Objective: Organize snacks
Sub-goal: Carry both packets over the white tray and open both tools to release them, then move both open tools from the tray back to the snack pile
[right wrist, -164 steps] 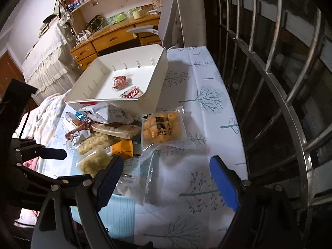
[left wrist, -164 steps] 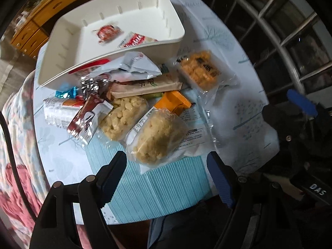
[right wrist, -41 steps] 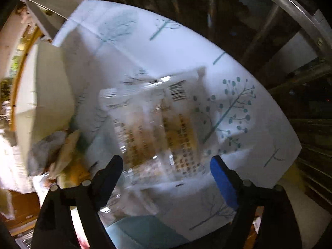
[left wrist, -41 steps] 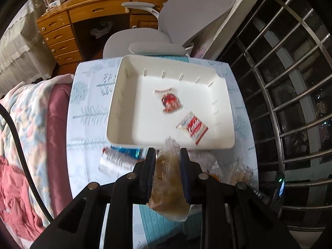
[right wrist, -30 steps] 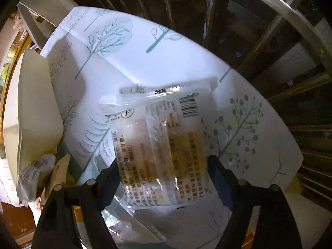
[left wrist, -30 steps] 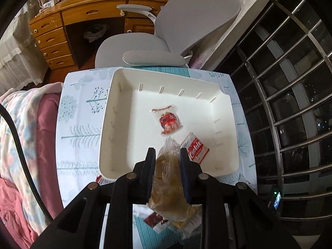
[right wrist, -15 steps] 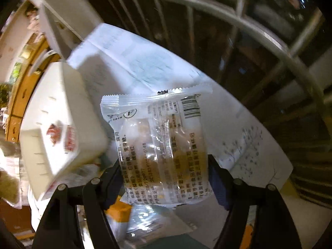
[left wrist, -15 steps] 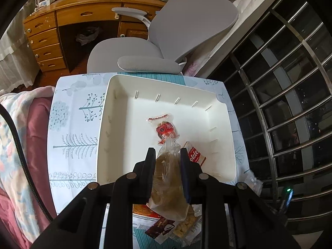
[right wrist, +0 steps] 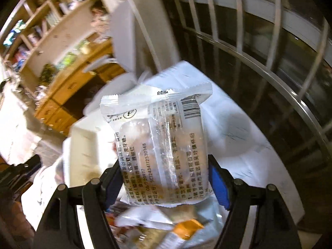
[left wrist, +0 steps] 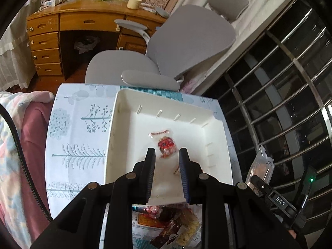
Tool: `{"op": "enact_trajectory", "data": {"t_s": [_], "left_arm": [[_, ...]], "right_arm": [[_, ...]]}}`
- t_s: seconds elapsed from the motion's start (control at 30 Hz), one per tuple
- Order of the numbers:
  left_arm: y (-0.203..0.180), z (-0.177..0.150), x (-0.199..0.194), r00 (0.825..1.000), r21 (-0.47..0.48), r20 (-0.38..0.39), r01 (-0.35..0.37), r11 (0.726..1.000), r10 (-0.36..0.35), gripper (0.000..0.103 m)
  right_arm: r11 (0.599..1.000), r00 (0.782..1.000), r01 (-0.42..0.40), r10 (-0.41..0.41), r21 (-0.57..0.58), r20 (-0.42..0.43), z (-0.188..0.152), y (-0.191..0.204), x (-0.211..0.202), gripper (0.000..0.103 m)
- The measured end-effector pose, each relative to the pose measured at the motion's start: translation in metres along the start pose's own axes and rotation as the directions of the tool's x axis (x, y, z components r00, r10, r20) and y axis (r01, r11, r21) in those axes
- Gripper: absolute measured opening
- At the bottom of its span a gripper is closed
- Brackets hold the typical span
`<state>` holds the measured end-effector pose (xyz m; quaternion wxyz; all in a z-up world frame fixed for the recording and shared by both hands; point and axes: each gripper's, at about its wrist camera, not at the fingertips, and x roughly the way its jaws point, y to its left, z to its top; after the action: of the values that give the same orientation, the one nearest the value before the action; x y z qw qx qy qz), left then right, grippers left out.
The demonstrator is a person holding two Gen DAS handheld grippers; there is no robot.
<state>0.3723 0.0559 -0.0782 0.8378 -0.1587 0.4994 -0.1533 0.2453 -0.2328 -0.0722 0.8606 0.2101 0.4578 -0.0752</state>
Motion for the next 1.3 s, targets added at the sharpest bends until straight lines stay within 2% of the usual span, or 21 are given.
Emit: {"op": "enact_trajectory", "data": {"t_s": [0.1, 0.17, 0.2, 0.27, 0.33, 0.47, 0.5, 0.67, 0.97, 1.17, 1.3], "left_arm": [[0.005, 0.001, -0.006, 1.0, 0.001, 0.019, 0.013, 1.0, -0.013, 0.022], [0.007, 0.0, -0.008, 1.0, 0.007, 0.016, 0.024, 1.0, -0.024, 0.025], [0.008, -0.001, -0.011, 1.0, 0.008, 0.017, 0.023, 1.0, -0.024, 0.028], [0.012, -0.004, -0.017, 0.999, 0.005, 0.017, 0.029, 1.0, -0.029, 0.035], [0.015, -0.008, -0.022, 0.999, 0.006, 0.014, 0.03, 1.0, -0.03, 0.048], [0.022, -0.018, -0.033, 1.0, 0.014, 0.007, 0.014, 1.0, -0.014, 0.057], [0.025, -0.022, -0.036, 1.0, 0.013, 0.003, 0.008, 1.0, -0.008, 0.063], [0.038, -0.037, -0.045, 1.0, 0.008, -0.013, -0.014, 1.0, 0.014, 0.07], [0.039, -0.081, -0.047, 0.996, 0.003, -0.075, -0.05, 0.999, 0.05, 0.075], [0.029, -0.114, -0.042, 0.989, -0.026, -0.135, -0.056, 0.998, 0.052, 0.077], [0.017, -0.132, -0.037, 0.983, -0.039, -0.162, -0.095, 0.995, 0.087, 0.078]], "right_arm": [[0.997, 0.998, -0.062, 0.061, -0.039, -0.015, 0.004, 0.021, 0.008, 0.078], [0.995, 0.997, -0.071, 0.07, -0.068, -0.019, 0.006, 0.033, 0.008, 0.08], [0.994, 0.998, -0.068, 0.068, -0.084, -0.012, 0.006, 0.04, 0.007, 0.08], [0.993, 0.998, -0.061, 0.062, -0.1, 0.005, 0.005, 0.049, 0.002, 0.089], [0.993, 0.998, -0.059, 0.06, -0.1, 0.007, 0.003, 0.054, 0.001, 0.092], [0.994, 0.998, -0.062, 0.062, -0.092, -0.009, -0.008, 0.063, 0.001, 0.092], [0.994, 0.998, -0.063, 0.063, -0.091, -0.011, -0.012, 0.065, 0.0, 0.092], [0.993, 0.997, -0.082, 0.081, -0.088, -0.02, -0.037, 0.065, -0.007, 0.092], [0.991, 0.995, -0.071, 0.062, -0.116, -0.077, -0.081, 0.047, -0.015, 0.092], [0.974, 0.994, -0.083, 0.065, -0.209, -0.093, -0.101, 0.034, -0.021, 0.092], [0.945, 0.991, -0.113, 0.083, -0.308, -0.109, -0.111, 0.023, -0.024, 0.092]]}}
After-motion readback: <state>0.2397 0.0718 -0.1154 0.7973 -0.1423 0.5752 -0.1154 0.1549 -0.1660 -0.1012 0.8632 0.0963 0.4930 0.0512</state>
